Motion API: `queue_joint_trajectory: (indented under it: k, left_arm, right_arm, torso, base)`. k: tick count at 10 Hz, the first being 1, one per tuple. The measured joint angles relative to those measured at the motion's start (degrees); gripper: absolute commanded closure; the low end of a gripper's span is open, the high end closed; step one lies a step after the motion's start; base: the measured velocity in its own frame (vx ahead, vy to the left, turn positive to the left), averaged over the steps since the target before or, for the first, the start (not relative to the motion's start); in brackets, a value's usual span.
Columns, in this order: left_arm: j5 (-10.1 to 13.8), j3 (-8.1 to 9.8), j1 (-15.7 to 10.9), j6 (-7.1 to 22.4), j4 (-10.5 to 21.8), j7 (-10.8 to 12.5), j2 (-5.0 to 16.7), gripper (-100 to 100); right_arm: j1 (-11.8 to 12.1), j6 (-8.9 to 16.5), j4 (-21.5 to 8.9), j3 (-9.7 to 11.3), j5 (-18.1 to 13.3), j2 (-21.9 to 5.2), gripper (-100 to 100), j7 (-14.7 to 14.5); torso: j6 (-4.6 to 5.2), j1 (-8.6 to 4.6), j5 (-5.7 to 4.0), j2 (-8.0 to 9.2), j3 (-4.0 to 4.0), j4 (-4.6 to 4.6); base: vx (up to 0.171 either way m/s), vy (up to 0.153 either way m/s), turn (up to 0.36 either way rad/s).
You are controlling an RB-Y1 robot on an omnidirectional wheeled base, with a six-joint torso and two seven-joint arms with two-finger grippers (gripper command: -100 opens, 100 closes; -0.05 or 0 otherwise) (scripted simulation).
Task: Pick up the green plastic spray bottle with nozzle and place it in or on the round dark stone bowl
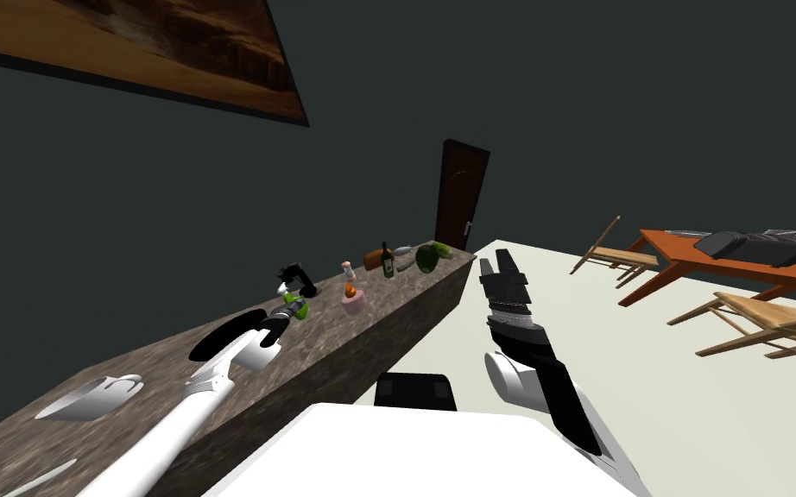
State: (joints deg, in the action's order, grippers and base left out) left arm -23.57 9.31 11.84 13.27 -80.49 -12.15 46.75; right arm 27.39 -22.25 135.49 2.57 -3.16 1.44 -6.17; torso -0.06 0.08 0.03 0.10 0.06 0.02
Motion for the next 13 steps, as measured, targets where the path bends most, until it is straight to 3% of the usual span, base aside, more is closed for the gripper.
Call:
queue_joint_trajectory:
  k: [3,4,5,6,7,8,13]
  left_arm:
    - [-0.01,0.01,0.01,0.07,0.02,-0.01,0.00,100]
    - [-0.01,0.02,0.01,0.08,0.02,-0.01,0.00,0]
    - [-0.01,0.02,0.01,0.08,0.02,-0.01,0.00,100]
    - [0.14,-0.01,0.62,-0.32,-0.71,0.09,0.27,100]
    - [0.16,0.00,0.76,-0.44,-0.78,0.12,0.30,0]
    - [0.16,-0.01,0.75,-0.43,-0.76,0.12,0.29,100]
    - [6.66,-0.11,5.16,-0.27,-1.73,1.17,4.85,100]
  right_arm:
    - [0.00,0.00,0.00,0.00,0.00,0.00,0,0.00]
    - [0.00,0.00,0.00,0.00,0.00,0.00,0,0.00]
    - [0.00,0.00,0.00,0.00,0.00,0.00,0,0.00]
    - [0.01,0.00,0.00,0.00,0.00,0.01,0,0.00]
    - [0.00,0.00,0.00,0.01,0.00,0.00,0,0.00]
    - [0.00,0.00,0.00,0.00,0.00,0.00,0,0.00]
    - [-0.01,0.00,0.00,0.02,0.00,0.02,0,0.00]
  torso:
    - [0.02,-0.06,-0.01,-0.03,-0.02,0.00]
    - [0.03,-0.06,-0.01,-0.03,-0.02,-0.01]
    - [0.03,-0.06,-0.01,-0.03,-0.02,-0.01]
    - [-0.11,-0.18,-0.02,-0.02,-0.01,-0.02]
    - [0.01,-0.16,-0.02,-0.02,-0.02,-0.01]
    - [0.01,-0.10,-0.01,-0.02,-0.02,-0.01]
    - [-0.43,-0.30,0.43,0.49,0.08,-0.31]
  base:
    - [0.000,0.000,0.000]
    - [0.000,0.000,0.000]
    - [0.019,-0.042,0.186]
    - [0.011,-0.032,0.068]
    - [0.000,0.000,0.000]
    - [-0.029,-0.063,0.001]
    - [-0.063,-0.104,0.029]
